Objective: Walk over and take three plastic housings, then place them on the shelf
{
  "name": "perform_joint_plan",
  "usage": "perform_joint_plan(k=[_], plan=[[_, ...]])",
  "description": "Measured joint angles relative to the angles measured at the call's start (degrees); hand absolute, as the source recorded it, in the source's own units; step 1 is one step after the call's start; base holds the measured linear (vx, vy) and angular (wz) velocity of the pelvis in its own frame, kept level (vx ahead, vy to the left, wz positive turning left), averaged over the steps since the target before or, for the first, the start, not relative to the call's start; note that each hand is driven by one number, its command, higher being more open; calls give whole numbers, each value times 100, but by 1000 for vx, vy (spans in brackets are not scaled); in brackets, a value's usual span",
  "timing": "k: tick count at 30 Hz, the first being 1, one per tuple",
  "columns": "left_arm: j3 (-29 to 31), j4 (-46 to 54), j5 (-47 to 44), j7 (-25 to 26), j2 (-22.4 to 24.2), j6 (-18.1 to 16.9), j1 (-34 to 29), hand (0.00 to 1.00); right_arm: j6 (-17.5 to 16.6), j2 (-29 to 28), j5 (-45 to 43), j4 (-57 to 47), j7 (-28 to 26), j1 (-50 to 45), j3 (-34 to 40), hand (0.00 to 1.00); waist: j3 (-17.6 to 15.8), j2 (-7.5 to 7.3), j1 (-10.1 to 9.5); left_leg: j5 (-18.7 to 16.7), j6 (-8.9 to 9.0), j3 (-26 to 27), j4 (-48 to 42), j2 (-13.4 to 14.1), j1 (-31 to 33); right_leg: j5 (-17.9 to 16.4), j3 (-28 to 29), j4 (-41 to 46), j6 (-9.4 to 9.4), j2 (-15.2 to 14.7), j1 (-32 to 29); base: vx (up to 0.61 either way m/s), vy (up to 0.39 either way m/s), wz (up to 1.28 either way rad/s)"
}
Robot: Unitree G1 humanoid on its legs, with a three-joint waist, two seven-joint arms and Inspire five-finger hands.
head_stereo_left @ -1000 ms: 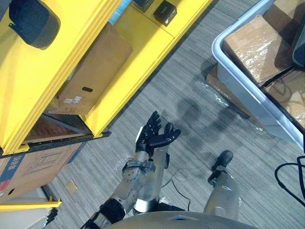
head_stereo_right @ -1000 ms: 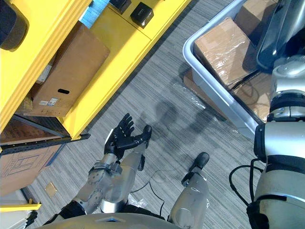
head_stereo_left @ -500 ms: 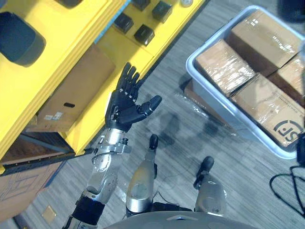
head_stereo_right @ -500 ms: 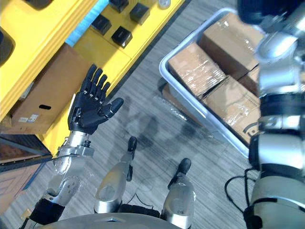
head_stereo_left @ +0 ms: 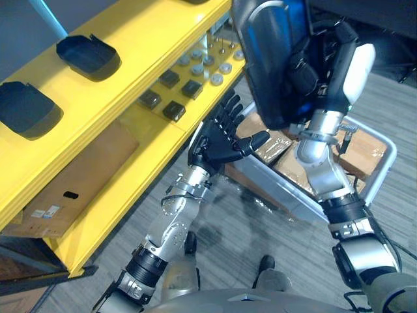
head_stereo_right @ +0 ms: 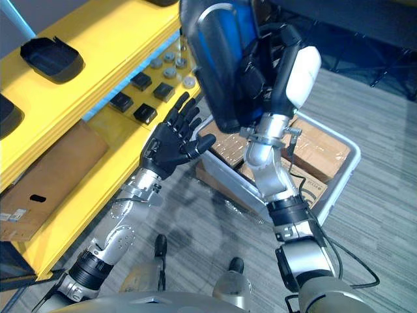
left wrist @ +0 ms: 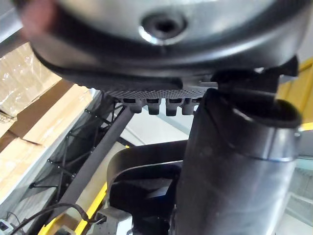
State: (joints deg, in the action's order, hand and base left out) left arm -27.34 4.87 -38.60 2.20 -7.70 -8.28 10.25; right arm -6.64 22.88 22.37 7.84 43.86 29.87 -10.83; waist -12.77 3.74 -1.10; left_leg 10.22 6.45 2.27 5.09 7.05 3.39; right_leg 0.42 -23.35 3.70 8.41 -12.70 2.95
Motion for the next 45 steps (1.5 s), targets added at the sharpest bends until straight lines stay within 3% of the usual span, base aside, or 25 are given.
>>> perform_joint_plan(k=[8, 16, 17, 24, 32, 40, 41, 45], plan=[[59, -3, -70, 332, 4, 79, -9, 100, -181, -484, -16, -1, -510, -467, -341, 0, 208, -209, -39, -103, -30, 228, 3, 49, 9, 222, 129, -332, -20, 85, 11, -87, 13, -10], [227, -3, -1101, 323, 59, 58, -17, 100, -304, -631, -25, 4, -854, -755, -580, 0, 335, -240, -30, -38, -93, 271, 1, 39, 19, 335, 148, -423, -16, 87, 13, -3, 0, -2], [263, -3, -1135, 326, 73, 50, -17, 0, -372, -685, -29, 31, -857, -787, -594, 0, 359, -250, -29, -31, -92, 277, 0, 38, 18, 339, 148, -429, -13, 87, 14, 35, -18, -3], [402, -57, -1479, 536, 118, 66, -27, 0, -516, -853, -80, 125, -851, -946, -794, 0, 615, -268, -16, -19, -78, 291, 0, 37, 9, 347, 166, -434, -16, 87, 18, 15, -8, 0], [731, -703, -1810, 569, 140, 76, -38, 0, -827, -960, -59, 136, -671, -1136, -1083, 0, 664, -282, 3, -87, -26, 345, 5, 53, -56, 298, 219, -428, -33, 88, 4, -56, -6, -3], [671, -704, -1456, 656, 3, -543, -304, 0, -840, -1245, -73, 12, -797, -1295, -1240, 0, 832, -494, -1, -118, -22, 372, -1, 49, -46, 321, 226, -472, -63, 87, 1, -9, -1, -1], [663, -704, -1317, 721, 4, -636, -305, 0, -856, -1281, -73, -12, -796, -1304, -1244, 100, 848, -518, -9, -124, -17, 372, -15, 48, -45, 322, 225, -473, -66, 87, 3, 0, 0, 0], [683, -654, -899, 946, 42, -814, -304, 0, -951, -1385, -90, -146, -781, -1462, -1248, 100, 852, -523, -2, -105, -43, 379, -18, 48, -47, 316, 224, -470, -78, 87, 14, 0, 0, 0]])
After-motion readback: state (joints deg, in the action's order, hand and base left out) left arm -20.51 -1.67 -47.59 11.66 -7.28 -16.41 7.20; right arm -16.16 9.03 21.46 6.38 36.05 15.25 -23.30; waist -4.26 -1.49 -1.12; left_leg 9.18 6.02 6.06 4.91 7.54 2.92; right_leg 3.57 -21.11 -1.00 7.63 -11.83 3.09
